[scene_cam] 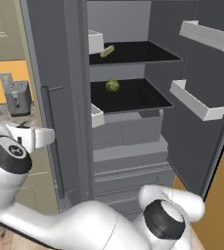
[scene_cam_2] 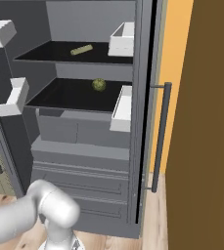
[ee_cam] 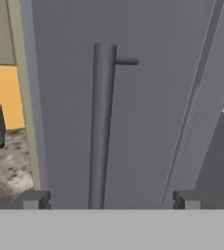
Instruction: Retrieve the butter from the fridge and place it on a plate on the dining table. Then retrieve the butter knife by the fridge and place it near the plate.
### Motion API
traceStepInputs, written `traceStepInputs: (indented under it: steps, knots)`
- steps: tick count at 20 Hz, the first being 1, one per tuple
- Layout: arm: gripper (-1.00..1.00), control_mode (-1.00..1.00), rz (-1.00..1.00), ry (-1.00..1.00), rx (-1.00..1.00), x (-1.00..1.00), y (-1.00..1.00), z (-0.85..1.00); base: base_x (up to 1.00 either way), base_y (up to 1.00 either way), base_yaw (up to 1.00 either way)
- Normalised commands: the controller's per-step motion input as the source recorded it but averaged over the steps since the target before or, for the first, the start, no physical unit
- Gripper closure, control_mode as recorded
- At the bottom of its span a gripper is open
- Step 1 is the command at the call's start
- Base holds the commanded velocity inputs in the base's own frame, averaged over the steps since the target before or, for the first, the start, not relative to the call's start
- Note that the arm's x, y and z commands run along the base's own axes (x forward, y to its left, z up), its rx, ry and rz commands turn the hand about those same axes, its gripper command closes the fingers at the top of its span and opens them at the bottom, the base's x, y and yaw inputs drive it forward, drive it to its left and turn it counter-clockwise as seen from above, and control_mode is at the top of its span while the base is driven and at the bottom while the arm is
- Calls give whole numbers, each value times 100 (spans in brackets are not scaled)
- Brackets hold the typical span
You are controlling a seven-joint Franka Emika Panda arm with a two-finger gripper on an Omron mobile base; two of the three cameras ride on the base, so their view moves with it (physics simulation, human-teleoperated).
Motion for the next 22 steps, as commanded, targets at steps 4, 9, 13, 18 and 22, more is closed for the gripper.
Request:
traceStepInputs:
  steps: [4,9,13,18,22]
  knots:
    - [-100,-100,20,-19,18,-100,-100,0,0,0,0]
    - [-100,-100,29,-18,44,-65,-100,0,0,0,0]
    - [-100,-100,25,-11,47,-48,-100,0,0,0,0]
    - [-100,-100,17,-5,55,-17,-100,0,0,0,0]
    - [-100,-100,11,0,56,0,-100,0,0,0,0]
